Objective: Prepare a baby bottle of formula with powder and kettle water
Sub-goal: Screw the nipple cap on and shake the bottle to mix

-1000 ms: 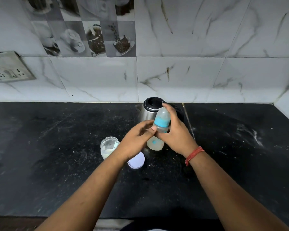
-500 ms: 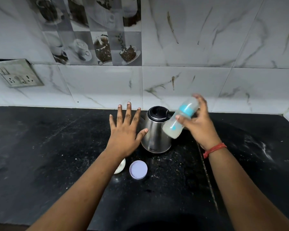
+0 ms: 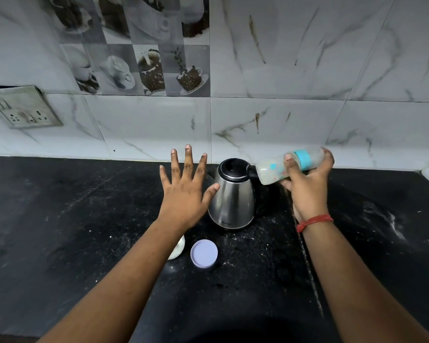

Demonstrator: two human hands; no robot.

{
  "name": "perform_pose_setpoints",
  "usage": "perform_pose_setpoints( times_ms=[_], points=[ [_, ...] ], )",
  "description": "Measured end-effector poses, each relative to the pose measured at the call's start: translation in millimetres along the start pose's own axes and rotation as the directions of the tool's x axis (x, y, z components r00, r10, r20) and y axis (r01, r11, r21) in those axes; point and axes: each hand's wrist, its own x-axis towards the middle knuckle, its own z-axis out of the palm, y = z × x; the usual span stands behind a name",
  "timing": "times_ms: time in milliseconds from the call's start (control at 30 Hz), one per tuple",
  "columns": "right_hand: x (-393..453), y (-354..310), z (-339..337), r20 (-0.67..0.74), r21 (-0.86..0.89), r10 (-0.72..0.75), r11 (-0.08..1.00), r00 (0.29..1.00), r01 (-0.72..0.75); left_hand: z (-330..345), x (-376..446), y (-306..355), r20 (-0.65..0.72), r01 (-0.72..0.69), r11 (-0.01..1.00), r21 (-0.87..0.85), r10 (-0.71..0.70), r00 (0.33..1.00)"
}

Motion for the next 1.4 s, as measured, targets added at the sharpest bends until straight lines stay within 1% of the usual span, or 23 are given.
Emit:
perform_pose_setpoints(
  times_ms=[100, 133, 200, 233, 300, 333, 433, 533, 633, 667, 733, 767, 867, 900, 967, 1000, 1067, 1100, 1200, 1233, 1300, 1333, 1400],
  points=[
    [-1, -2, 2, 0.190, -0.141, 0.048, 0.990, 0.981, -0.022, -2, 0, 0, -0.006, -0.006, 1.000, 0.005, 0.006, 1.000],
    [-1, -1, 2, 0.173, -0.140, 0.037, 0.990, 0.984, -0.012, -2, 0, 0, -0.003, -0.008, 1.000, 0.006, 0.008, 1.000],
    [0, 0, 0, 0.024, -0.032, 0.002, 0.999, 1.000, -0.002, -1, 0, 0, -0.001, 0.001, 1.000, -0.004, -0.001, 1.000],
    [0, -2, 1, 0.021, -0.007, 0.009, 1.000, 1.000, -0.009, -1, 0, 0, -0.001, 0.006, 1.000, -0.008, -0.006, 1.000],
    [-2, -6, 6, 0.182, -0.091, 0.052, 0.995, 0.982, -0.036, -1, 0, 0, -0.001, 0.000, 1.000, -0.009, 0.000, 1.000],
    [-4, -6, 7, 0.218, -0.110, 0.056, 0.993, 0.974, -0.032, -1, 0, 0, 0.000, -0.005, 1.000, -0.010, 0.005, 1.000],
    [-2, -8, 6, 0.060, 0.005, 0.005, 1.000, 0.998, -0.006, -2, 1, 1, 0.007, 0.006, 1.000, -0.026, -0.006, 1.000],
    [-2, -15, 9, 0.185, -0.102, 0.015, 0.995, 0.983, 0.004, -4, 1, 3, 0.003, -0.005, 1.000, -0.022, 0.005, 1.000],
    [2, -20, 5, 0.052, -0.060, -0.067, 0.996, 0.996, 0.070, -5, 1, 3, 0.002, 0.000, 1.000, -0.029, 0.000, 1.000],
    [4, -23, 5, 0.057, -0.081, -0.078, 0.993, 0.995, 0.082, -5, 1, 3, 0.002, 0.005, 0.999, -0.032, -0.005, 1.000],
    [3, -26, 7, 0.210, -0.193, -0.023, 0.979, 0.977, 0.065, -6, 1, 2, 0.003, 0.000, 1.000, -0.031, 0.000, 1.000],
    [2, -26, 8, 0.224, -0.198, -0.003, 0.979, 0.974, 0.048, -7, 1, 2, 0.006, -0.006, 1.000, -0.030, 0.006, 1.000],
    [4, -28, 5, 0.029, -0.040, -0.065, 0.997, 0.997, 0.067, -6, 2, 2, 0.006, -0.001, 0.999, -0.038, 0.001, 1.000],
    [4, -30, 6, 0.058, -0.058, -0.056, 0.997, 0.997, 0.060, -6, 2, 1, 0.002, -0.003, 0.999, -0.038, 0.003, 1.000],
    [2, -31, 9, 0.215, -0.159, -0.008, 0.986, 0.976, 0.043, -6, 1, 0, -0.002, -0.017, 0.999, -0.031, 0.016, 1.000],
    [1, -30, 9, 0.207, -0.165, -0.013, 0.985, 0.978, 0.048, -5, 2, 0, 0.002, -0.020, 0.999, -0.028, 0.020, 1.000],
    [2, -30, 9, 0.042, -0.056, -0.075, 0.995, 0.996, 0.077, -5, 3, -1, 0.007, -0.009, 0.999, -0.035, 0.009, 1.000],
    [3, -32, 8, 0.011, -0.030, -0.086, 0.996, 0.996, 0.086, -5, 4, 0, 0.007, -0.006, 0.999, -0.035, 0.006, 1.000],
    [3, -32, 12, 0.214, -0.171, -0.015, 0.984, 0.977, 0.052, -5, 3, -2, 0.009, -0.021, 1.000, -0.017, 0.021, 1.000],
    [2, -30, 12, 0.197, -0.165, -0.024, 0.985, 0.980, 0.058, -5, 4, -3, 0.011, -0.023, 1.000, -0.017, 0.023, 1.000],
    [4, -29, 11, 0.064, -0.062, -0.056, 0.996, 0.996, 0.060, -5, 7, -4, 0.010, -0.011, 1.000, -0.023, 0.011, 1.000],
    [4, -30, 11, 0.068, -0.057, -0.042, 0.997, 0.997, 0.046, -6, 7, -4, 0.008, -0.009, 1.000, -0.021, 0.010, 1.000],
    [2, -27, 13, 0.214, -0.153, 0.029, 0.988, 0.976, 0.004, -7, 7, -4, 0.005, -0.022, 1.000, -0.013, 0.022, 1.000]
  ],
)
